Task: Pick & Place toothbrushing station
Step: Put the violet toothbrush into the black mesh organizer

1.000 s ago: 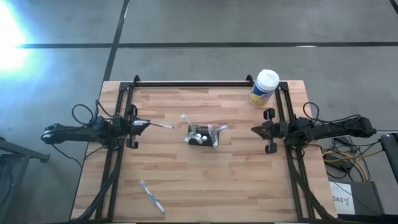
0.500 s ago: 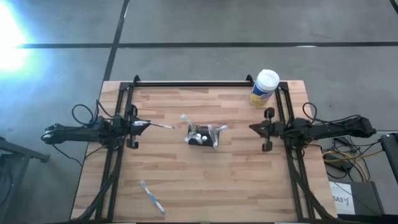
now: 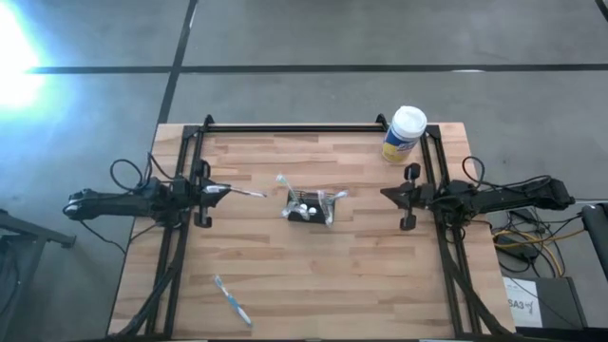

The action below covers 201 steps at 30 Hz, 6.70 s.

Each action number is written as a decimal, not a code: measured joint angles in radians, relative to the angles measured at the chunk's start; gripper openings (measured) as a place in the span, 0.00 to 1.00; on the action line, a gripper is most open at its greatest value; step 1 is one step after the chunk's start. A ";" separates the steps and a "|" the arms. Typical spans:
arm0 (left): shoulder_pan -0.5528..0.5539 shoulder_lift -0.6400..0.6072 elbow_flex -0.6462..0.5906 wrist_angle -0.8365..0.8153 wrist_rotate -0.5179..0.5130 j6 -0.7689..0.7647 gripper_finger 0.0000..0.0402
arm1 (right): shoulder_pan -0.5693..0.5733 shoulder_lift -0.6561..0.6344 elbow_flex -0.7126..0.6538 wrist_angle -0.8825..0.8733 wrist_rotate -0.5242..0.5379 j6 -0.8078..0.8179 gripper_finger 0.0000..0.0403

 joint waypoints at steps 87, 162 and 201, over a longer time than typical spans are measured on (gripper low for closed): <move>0.045 0.968 0.660 -0.269 -0.113 0.036 0.05 | 0.000 0.007 0.001 0.097 -0.134 0.051 0.14; 0.125 1.252 0.661 -0.132 0.011 0.051 0.34 | 0.000 0.021 0.001 0.096 -0.008 0.083 0.14; 0.126 1.122 0.675 -0.237 0.001 0.085 0.34 | 0.000 0.020 0.001 0.149 0.050 0.077 0.13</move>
